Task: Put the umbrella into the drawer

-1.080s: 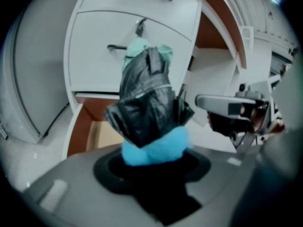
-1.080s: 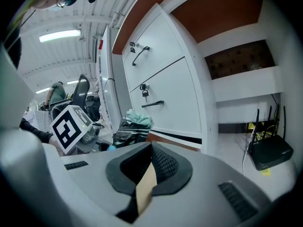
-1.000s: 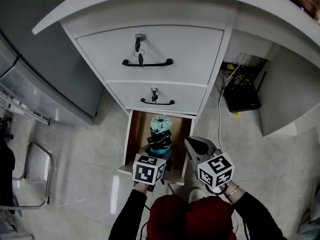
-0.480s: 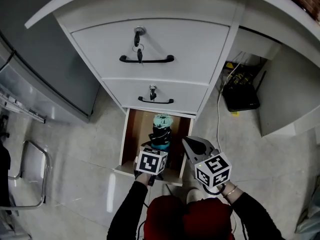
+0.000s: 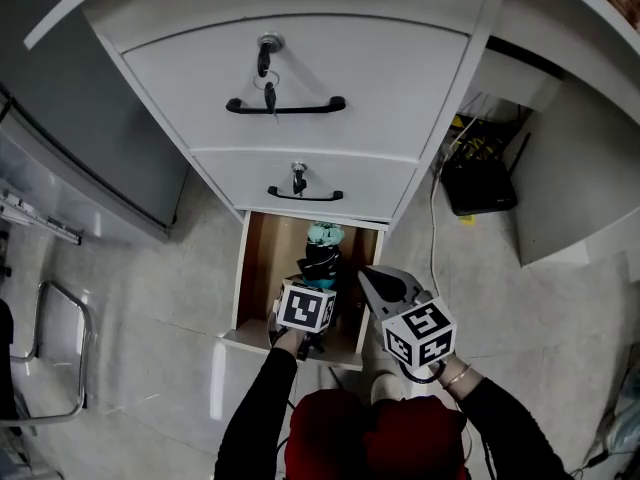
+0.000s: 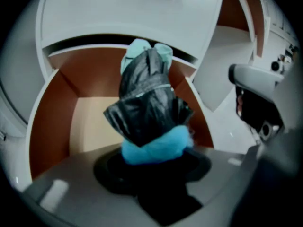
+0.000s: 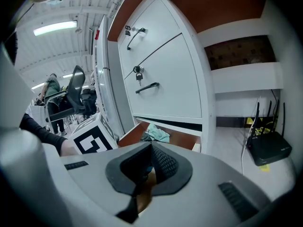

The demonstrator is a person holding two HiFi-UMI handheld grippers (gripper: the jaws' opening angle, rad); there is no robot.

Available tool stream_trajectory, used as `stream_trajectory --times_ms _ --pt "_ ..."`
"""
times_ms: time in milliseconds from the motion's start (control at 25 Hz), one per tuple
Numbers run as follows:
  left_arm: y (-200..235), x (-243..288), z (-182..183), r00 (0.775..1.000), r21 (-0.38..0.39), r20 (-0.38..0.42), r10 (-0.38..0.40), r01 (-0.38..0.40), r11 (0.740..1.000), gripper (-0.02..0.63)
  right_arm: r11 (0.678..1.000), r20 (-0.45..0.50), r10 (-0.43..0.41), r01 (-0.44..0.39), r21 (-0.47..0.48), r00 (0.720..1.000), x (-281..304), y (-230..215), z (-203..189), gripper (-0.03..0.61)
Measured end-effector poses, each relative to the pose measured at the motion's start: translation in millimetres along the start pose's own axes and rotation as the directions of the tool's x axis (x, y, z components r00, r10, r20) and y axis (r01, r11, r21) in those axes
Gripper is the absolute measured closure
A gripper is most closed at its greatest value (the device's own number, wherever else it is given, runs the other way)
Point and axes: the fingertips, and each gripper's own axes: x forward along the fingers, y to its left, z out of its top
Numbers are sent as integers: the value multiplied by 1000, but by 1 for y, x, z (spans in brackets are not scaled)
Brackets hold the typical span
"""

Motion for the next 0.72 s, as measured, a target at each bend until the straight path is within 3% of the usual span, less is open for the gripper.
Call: stream_trajectory --times_ms 400,720 --pt "8 29 -10 997 -32 -79 11 -14 999 377 1000 -25 -8 8 8 1000 4 -3 -11 577" --pt "9 48 -14 994 10 -104 28 -27 1000 374 1000 -31 -11 12 14 999 6 -8 -15 577"
